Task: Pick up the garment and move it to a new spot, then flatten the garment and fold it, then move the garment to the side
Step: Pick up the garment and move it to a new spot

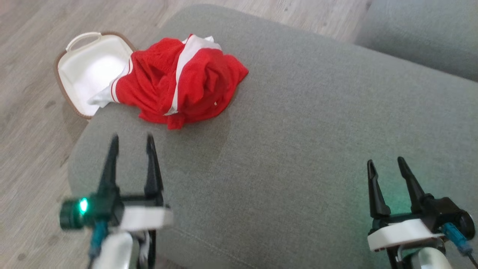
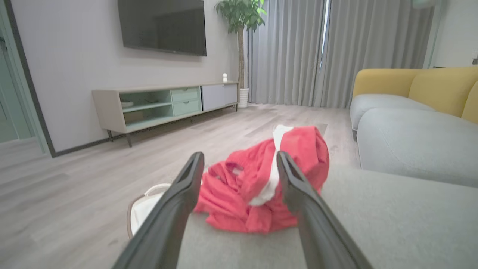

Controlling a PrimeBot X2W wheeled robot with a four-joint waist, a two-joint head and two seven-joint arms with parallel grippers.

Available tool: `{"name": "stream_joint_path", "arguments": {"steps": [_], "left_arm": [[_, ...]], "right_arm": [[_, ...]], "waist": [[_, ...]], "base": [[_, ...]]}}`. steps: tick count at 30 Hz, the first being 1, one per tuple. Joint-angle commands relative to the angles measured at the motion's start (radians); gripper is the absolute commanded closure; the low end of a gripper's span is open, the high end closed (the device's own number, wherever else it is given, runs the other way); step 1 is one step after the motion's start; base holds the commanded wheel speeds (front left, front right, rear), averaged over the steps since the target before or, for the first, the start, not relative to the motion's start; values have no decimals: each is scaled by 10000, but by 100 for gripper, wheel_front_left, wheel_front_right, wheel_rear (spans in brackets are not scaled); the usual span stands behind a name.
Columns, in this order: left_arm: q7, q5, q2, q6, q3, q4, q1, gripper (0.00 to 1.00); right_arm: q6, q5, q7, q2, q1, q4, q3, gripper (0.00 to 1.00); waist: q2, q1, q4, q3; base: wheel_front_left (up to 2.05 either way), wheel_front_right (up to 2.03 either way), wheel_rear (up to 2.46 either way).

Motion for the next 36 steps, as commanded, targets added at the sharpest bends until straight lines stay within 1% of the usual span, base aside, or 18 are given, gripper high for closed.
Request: {"name": "stream_joint_path", "arguments": {"steps": [1, 4, 8, 11, 15, 17, 21, 24, 26, 27, 28, 29, 32, 36], "left_arm": [[-93, 99, 35, -86, 461, -439, -903, 0], [-93, 209, 38, -417, 708, -396, -1911, 0], [-93, 210, 132, -970, 1061, -3, -3496, 0], [-93, 126, 195, -1375, 1176, 752, -4742, 0], [-59, 110, 288, -1669, 1106, 2380, -6237, 0], [417, 88, 300, -1658, 1061, 3380, -6812, 0], [1415, 146, 284, -1246, 1021, 5047, -7341, 0], [1484, 149, 261, -946, 1022, 5929, -7446, 0], [1361, 186, 273, -843, 978, 6427, -7498, 0], [1292, 153, 272, -792, 1004, 6655, -7536, 47], [1185, 154, 285, -731, 1010, 6854, -7576, 85], [1091, 169, 299, -698, 993, 7039, -7616, 100], [702, 164, 367, -819, 923, 7390, -7792, 100], [227, 279, 678, -976, 803, 7343, -8118, 100]], "right_arm": [[-2, -142, -109, -104, -335, -357, 159, 0], [-2, -313, -109, -363, -403, -454, 195, 0], [-2, -416, -109, -905, -542, -571, 246, 0], [-2, -472, -109, -1369, -640, -674, 289, 0], [-2, -519, -109, -1941, -753, -843, 382, 0], [-2, -499, -109, -2152, -837, -940, 421, 0], [-2, -469, -109, -2349, -1060, -1071, 492, 0], [-2, -463, -109, -2342, -1242, -1150, 561, 0], [-2, -476, -109, -2307, -1320, -1172, 621, 0], [-2, -481, -109, -2278, -1341, -1177, 634, 0], [-2, -485, -109, -2243, -1353, -1179, 651, 0], [-2, -486, -109, -2207, -1353, -1175, 660, 0], [-2, -474, -109, -2090, -1344, -1100, 673, 0], [-2, -452, -109, -1812, -1396, -1014, 724, 0]], "waist": [[0, 0, 50, 296], [0, 0, -53, 827], [0, 0, -262, 1596], [0, 0, -406, 2153], [0, 0, -601, 2802], [0, 0, -730, 3077], [0, 0, -1037, 3495], [0, 0, -1263, 3744], [0, 0, -1399, 3841], [0, 0, -1452, 3867], [0, 0, -1507, 3874], [0, 0, -1550, 3869], [0, 0, -1671, 3749], [0, 0, -1918, 3325]], "base": [[0, 0, 0], [0, 0, 0], [0, 0, 0], [0, 0, 0], [0, 0, 0], [0, 0, 0], [0, 0, 0], [0, 0, 0], [0, 0, 0], [0, 0, 0], [0, 0, 0], [0, 0, 0], [0, 0, 0], [0, 0, 0]]}}
